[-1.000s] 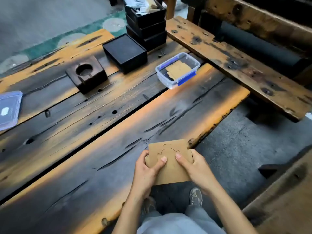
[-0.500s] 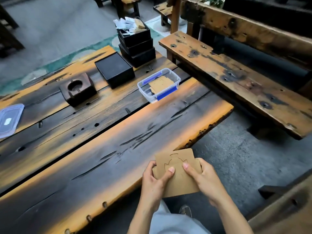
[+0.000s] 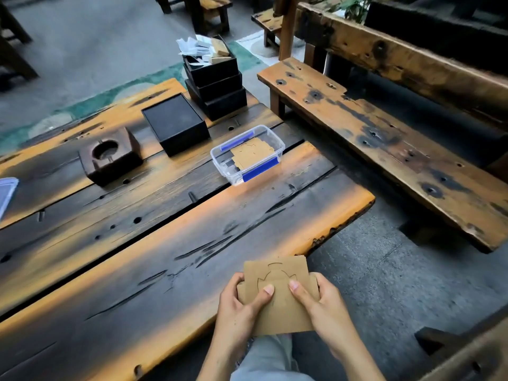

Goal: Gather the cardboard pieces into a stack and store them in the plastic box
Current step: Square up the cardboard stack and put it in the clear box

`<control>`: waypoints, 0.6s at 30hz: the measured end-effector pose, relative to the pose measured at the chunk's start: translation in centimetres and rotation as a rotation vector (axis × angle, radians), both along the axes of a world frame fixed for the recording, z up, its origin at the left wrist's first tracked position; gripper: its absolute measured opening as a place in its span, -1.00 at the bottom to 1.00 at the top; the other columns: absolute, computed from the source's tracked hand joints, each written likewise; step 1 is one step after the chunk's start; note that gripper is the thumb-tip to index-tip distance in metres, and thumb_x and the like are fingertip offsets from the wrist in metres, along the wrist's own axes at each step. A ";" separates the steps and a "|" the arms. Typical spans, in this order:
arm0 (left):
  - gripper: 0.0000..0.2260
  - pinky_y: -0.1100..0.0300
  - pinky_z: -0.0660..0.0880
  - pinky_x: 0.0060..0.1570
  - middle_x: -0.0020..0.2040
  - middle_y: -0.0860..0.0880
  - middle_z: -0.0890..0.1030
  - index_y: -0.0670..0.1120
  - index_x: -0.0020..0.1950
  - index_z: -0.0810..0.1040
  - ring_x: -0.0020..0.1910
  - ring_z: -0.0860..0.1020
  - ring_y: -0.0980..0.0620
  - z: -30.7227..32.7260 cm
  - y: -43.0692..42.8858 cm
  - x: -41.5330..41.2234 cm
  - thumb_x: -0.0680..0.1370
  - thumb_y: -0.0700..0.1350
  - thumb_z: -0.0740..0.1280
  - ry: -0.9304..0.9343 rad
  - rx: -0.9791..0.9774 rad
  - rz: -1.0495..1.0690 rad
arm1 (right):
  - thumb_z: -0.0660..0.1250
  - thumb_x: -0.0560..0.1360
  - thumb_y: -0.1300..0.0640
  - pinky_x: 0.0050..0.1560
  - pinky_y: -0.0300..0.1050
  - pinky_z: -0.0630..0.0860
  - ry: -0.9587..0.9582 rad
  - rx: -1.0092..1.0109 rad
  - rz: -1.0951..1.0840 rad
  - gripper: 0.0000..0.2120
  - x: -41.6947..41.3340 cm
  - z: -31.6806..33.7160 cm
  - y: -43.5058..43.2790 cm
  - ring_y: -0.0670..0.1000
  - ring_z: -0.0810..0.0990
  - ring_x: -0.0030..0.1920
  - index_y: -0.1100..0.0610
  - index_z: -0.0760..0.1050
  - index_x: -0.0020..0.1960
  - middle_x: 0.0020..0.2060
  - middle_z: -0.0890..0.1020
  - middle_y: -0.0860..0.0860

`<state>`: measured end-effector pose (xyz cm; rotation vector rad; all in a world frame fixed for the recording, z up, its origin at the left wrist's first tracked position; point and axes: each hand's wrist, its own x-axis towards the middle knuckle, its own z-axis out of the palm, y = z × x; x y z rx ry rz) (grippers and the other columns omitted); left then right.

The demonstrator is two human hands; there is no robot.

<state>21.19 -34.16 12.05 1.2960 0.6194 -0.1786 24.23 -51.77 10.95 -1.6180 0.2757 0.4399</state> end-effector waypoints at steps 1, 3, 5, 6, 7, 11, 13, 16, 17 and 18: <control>-0.68 0.00 0.68 -0.15 0.04 -0.21 0.76 -0.07 0.07 0.62 0.02 0.75 -0.22 -0.2 0.0 1.0 0.41 -0.10 0.65 0.000 -0.009 -0.008 | 0.48 0.45 -0.14 0.09 0.23 0.64 -0.008 -0.005 0.006 -0.82 1.0 -0.1 -0.1 0.00 0.74 -0.06 -0.07 0.62 -0.05 -0.12 0.76 0.00; -0.67 0.03 0.68 -0.15 0.04 -0.21 0.76 -0.10 0.09 0.61 0.03 0.75 -0.22 -0.6 0.0 2.8 0.42 -0.12 0.64 0.011 -0.027 -0.005 | 0.47 0.43 -0.19 0.10 0.22 0.64 0.000 -0.005 0.016 -0.77 2.9 -0.2 -0.1 0.00 0.74 -0.04 -0.08 0.63 -0.03 -0.10 0.77 -0.01; -0.68 0.05 0.69 -0.15 0.04 -0.19 0.76 -0.07 0.09 0.63 0.02 0.75 -0.20 -0.5 0.0 4.9 0.41 -0.10 0.63 0.000 -0.030 0.001 | 0.47 0.38 -0.26 0.11 0.19 0.64 0.006 -0.006 0.023 -0.70 5.1 -0.1 -0.1 -0.02 0.74 -0.02 -0.11 0.63 0.00 -0.08 0.77 -0.04; -0.70 0.05 0.69 -0.14 0.03 -0.17 0.77 -0.04 0.06 0.64 0.02 0.75 -0.19 -0.3 0.0 6.0 0.41 -0.09 0.64 -0.009 -0.017 0.000 | 0.47 0.36 -0.28 0.12 0.18 0.64 0.005 -0.006 0.024 -0.67 6.2 0.1 -0.1 -0.03 0.74 -0.01 -0.12 0.64 0.02 -0.06 0.77 -0.05; -0.72 0.04 0.69 -0.13 0.03 -0.16 0.77 -0.01 0.04 0.65 0.01 0.75 -0.17 -0.2 0.0 7.2 0.40 -0.08 0.63 -0.014 -0.007 -0.002 | 0.47 0.36 -0.29 0.12 0.18 0.64 0.007 -0.007 0.023 -0.66 7.4 0.2 0.0 -0.03 0.74 0.00 -0.13 0.64 0.04 -0.05 0.77 -0.05; -0.62 -0.02 0.69 -0.10 0.02 -0.12 0.78 -0.08 0.12 0.59 0.01 0.76 -0.15 0.0 0.0 11.2 0.38 -0.06 0.62 -0.001 0.011 0.001 | 0.50 0.50 -0.11 0.10 0.17 0.65 -0.010 -0.042 0.022 -0.81 11.6 0.6 0.1 -0.02 0.74 -0.01 -0.04 0.65 0.04 -0.06 0.77 -0.04; -0.59 0.05 0.68 -0.16 0.00 -0.10 0.78 -0.12 0.12 0.56 -0.03 0.76 -0.09 0.3 0.3 13.1 0.37 -0.06 0.62 -0.008 0.023 0.018 | 0.49 0.53 0.00 0.08 0.16 0.66 -0.022 -0.053 0.016 -0.85 13.7 0.9 0.4 0.00 0.74 -0.03 0.05 0.65 0.03 -0.08 0.77 -0.02; -0.65 0.20 0.64 -0.27 -0.06 -0.06 0.78 -0.19 0.11 0.54 -0.13 0.76 0.00 0.7 0.6 15.3 0.46 -0.17 0.61 -0.012 0.035 0.022 | 0.48 0.54 0.04 0.01 0.06 0.67 -0.039 -0.066 0.015 -0.87 16.0 1.6 1.0 0.02 0.74 -0.05 0.07 0.63 0.02 -0.11 0.77 -0.01; -0.68 0.23 0.63 -0.29 -0.07 -0.04 0.78 -0.20 0.12 0.54 -0.14 0.76 0.02 0.8 0.8 16.0 0.48 -0.20 0.59 -0.017 0.032 0.018 | 0.48 0.54 0.04 0.00 0.05 0.67 -0.048 -0.066 0.014 -0.87 16.7 1.7 1.2 0.03 0.74 -0.06 0.08 0.63 0.02 -0.11 0.77 0.00; -0.70 0.24 0.63 -0.29 -0.07 -0.03 0.79 -0.21 0.13 0.54 -0.15 0.76 0.03 1.0 0.9 16.7 0.49 -0.22 0.57 -0.025 0.031 0.015 | 0.48 0.54 0.05 -0.01 0.05 0.67 -0.057 -0.065 0.011 -0.87 17.2 1.8 1.3 0.04 0.74 -0.06 0.09 0.63 0.01 -0.12 0.77 0.01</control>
